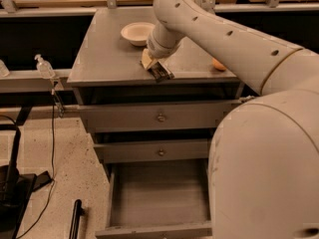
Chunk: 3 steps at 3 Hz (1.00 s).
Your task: Place rxbar chocolate into bottom drawer
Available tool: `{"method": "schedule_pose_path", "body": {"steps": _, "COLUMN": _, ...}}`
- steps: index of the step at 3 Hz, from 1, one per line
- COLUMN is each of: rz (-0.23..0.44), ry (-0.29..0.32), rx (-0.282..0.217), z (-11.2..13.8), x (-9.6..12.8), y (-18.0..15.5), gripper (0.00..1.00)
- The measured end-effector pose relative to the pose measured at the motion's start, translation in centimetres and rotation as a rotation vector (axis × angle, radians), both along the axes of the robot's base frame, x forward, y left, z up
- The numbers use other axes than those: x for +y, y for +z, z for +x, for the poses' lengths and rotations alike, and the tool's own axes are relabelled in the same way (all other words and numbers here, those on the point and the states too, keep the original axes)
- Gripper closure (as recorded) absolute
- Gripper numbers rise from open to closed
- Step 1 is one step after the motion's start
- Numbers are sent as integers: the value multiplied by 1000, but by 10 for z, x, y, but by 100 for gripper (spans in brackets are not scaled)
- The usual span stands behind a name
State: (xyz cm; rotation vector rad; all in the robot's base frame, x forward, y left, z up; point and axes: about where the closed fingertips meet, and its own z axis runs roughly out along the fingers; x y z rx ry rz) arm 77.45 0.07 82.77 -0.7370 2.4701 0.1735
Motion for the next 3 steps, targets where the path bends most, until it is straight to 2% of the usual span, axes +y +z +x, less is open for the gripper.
{"method": "schedule_pose_path", "body": {"steps": 1, "rz": 0, "ry": 0, "rx": 0, "z": 0, "x": 0, "y": 1, "gripper": 100}}
{"method": "schedule_pose_path", "body": {"steps": 2, "rz": 24, "ry": 50, "rx": -41, "z": -1, "x": -4, "y": 10, "gripper": 100}}
{"method": "schedule_pose_path", "body": {"steps": 3, "rz": 229, "ry": 195, "rx": -195, "z": -36, "x": -11, "y": 77, "gripper": 100}}
